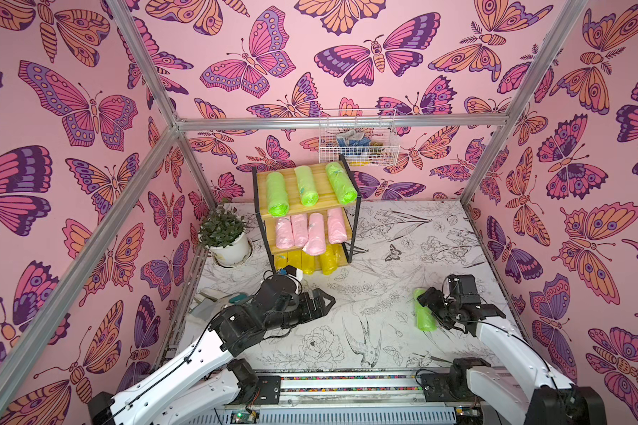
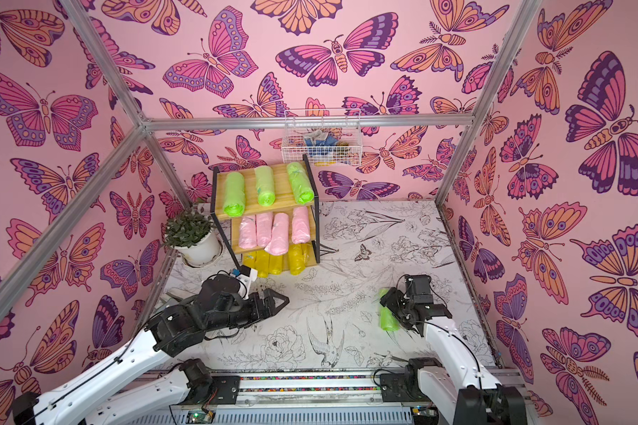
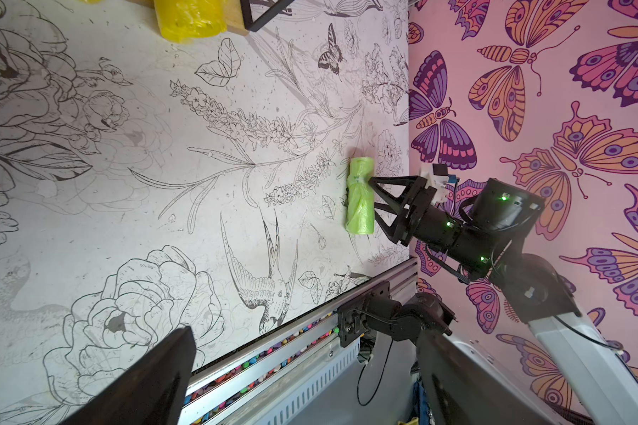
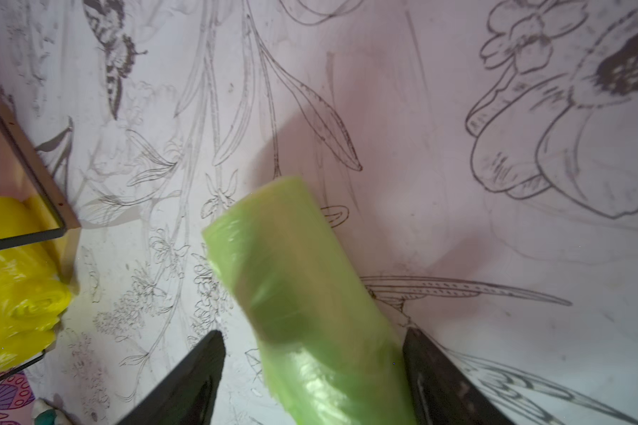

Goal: Sort the rolls of trash bags by color and place them on the shelf
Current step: Pick up the roll of trash bags from the center of the board.

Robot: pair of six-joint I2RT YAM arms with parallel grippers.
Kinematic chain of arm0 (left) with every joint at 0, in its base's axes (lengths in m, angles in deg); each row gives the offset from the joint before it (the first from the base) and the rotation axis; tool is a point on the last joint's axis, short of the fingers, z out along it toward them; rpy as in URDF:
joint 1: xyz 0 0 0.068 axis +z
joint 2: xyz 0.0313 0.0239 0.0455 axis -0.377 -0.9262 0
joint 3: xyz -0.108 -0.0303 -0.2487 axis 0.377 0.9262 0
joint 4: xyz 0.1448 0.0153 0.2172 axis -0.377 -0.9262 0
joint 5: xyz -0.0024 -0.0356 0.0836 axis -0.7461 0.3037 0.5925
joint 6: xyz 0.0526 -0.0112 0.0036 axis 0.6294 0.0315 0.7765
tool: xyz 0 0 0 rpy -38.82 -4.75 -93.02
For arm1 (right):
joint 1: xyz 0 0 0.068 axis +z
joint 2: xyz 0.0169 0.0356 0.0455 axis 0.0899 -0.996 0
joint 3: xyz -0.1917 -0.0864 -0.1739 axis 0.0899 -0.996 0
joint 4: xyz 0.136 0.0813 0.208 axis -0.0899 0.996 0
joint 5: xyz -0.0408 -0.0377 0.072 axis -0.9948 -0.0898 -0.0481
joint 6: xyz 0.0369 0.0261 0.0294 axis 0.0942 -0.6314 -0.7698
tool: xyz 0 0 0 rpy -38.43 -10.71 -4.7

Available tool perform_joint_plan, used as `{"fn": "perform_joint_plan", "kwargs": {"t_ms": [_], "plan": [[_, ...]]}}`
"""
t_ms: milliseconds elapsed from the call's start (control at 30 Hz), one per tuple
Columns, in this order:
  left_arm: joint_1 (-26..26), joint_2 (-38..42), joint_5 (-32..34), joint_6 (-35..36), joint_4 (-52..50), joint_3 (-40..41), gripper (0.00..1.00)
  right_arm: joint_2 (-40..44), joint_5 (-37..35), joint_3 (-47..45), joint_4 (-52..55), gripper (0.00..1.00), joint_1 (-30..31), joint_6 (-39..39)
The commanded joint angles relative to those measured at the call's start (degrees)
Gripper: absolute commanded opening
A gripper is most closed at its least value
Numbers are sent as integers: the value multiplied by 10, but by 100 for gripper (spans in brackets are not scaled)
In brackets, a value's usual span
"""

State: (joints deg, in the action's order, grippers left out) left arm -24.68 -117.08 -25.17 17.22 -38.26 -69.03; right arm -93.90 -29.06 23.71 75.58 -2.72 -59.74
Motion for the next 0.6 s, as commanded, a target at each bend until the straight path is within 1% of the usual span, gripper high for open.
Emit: {"fn": "perform_joint_plan", "kwargs": {"t_ms": [0,200,333,567], "plan": [[3,-13,-14,7,25,1,100,36,7,-5,46,79,-2,-7],[3,-42,-26,10,37,-10,100,85,24,-32,92,79,-2,-8],[3,-48,-26,13,37,-15,100,107,28,-54,101,78,-2,-14],[3,-45,-23,9,37,-12,100,107,29,-60,115,77,-2,5]]}}
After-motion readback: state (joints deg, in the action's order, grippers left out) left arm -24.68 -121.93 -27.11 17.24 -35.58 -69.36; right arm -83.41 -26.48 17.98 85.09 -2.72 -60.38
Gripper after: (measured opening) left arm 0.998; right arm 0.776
